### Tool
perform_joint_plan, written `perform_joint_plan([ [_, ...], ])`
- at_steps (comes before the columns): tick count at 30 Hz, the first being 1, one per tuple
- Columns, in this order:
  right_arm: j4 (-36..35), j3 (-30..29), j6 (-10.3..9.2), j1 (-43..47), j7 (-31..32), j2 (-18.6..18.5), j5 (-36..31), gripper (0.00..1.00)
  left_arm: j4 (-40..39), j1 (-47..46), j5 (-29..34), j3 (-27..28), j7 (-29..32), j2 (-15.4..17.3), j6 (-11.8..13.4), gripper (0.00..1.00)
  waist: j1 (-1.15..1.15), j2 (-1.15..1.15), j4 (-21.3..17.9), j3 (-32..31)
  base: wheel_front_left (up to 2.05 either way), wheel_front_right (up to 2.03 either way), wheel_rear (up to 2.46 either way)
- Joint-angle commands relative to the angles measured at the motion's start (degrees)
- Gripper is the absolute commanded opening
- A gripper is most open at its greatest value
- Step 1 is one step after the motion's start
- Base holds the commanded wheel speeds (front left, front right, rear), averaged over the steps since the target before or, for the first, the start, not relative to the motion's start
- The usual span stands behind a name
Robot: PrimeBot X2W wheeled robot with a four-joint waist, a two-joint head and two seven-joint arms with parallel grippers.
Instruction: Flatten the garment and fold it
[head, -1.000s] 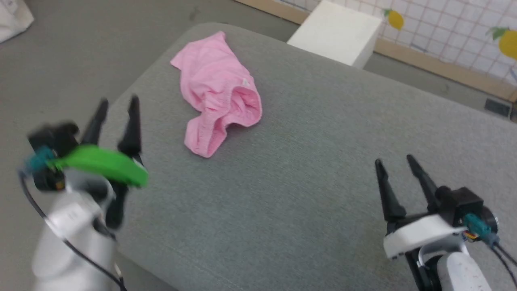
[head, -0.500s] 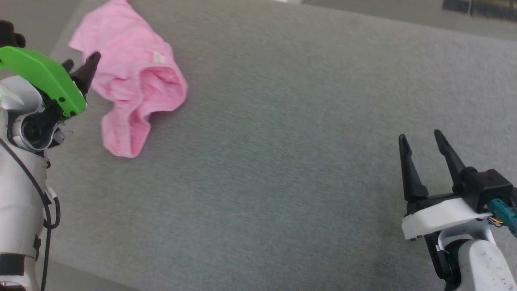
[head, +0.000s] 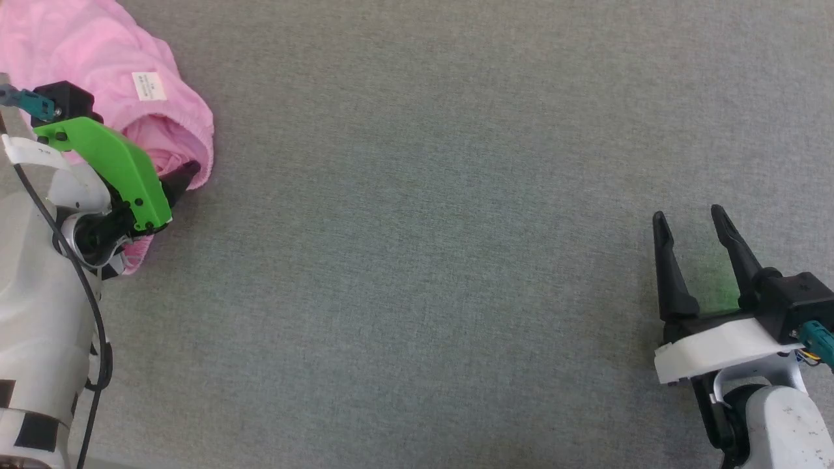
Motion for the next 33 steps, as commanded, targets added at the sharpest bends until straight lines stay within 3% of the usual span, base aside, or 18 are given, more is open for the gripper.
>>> perform_joint_plan([
  [1, -0.17, 0.17, -0.08, -0.46, -0.16, -0.04, 0.01, 1.00, 1.31, 2.89, 0.27, -2.05, 0.39, -2.10, -0.39, 1.00, 0.00, 0.42, -0.18, 0.25, 0.00, 0.00, 0.00],
  [3, 0.06, 0.25, -0.08, -0.55, -0.21, -0.04, 0.12, 1.00, 1.26, 3.38, 1.07, -3.27, -2.27, -1.93, -0.39, 0.00, 0.00, 0.42, -0.03, -0.06, 0.00, 0.00, 0.00],
  [8, 1.85, 1.30, -0.08, -0.28, -0.93, -0.04, 1.09, 1.00, 1.71, 2.11, 0.07, -1.41, -12.78, -2.51, -0.39, 0.00, 0.00, 0.42, 0.40, -2.72, 0.00, 0.00, 0.00],
  [9, 3.06, 1.87, -0.08, -0.05, -1.41, -0.04, 1.68, 1.00, 1.34, -0.94, 0.84, -0.54, -19.22, -2.41, -0.37, 0.00, 0.00, 0.42, 0.68, -5.38, 0.00, 0.00, 0.00],
  [10, 3.41, 2.15, -0.08, -0.04, -1.58, -0.04, 2.02, 1.00, 1.22, -2.05, 1.20, -0.07, -21.29, -2.33, -0.11, 0.00, 0.00, 0.42, 0.60, -6.15, 0.00, 0.00, 0.00],
  [15, 6.07, 3.36, -0.08, 0.08, -3.16, -0.04, 4.28, 1.00, -2.48, -6.57, 4.27, -2.55, -25.81, -2.72, -0.24, 0.00, 0.00, 0.42, -0.57, -11.25, 0.00, 0.00, 0.00],
  [20, 9.71, 3.88, -0.08, 0.99, -5.58, -0.04, 8.18, 1.00, -10.58, -3.84, 3.75, -8.93, -23.48, -6.02, -0.36, 0.00, 0.00, 0.42, -2.25, -16.10, 0.00, 0.00, 0.00],
  [26, 12.90, 3.56, -0.08, 2.45, -7.18, -0.04, 9.67, 1.00, -19.83, 7.22, -0.37, -18.90, -14.10, -11.54, -0.38, 0.00, 0.00, 0.42, -4.12, -19.96, 0.00, 0.00, 0.00],
  [33, 15.08, 3.17, -0.08, 3.38, -8.26, -0.04, 10.45, 1.00, -22.40, 20.95, -3.44, -28.43, -5.35, -15.41, 0.31, 0.00, 0.00, 0.42, -6.10, -21.21, 0.00, 0.00, 0.00],
])
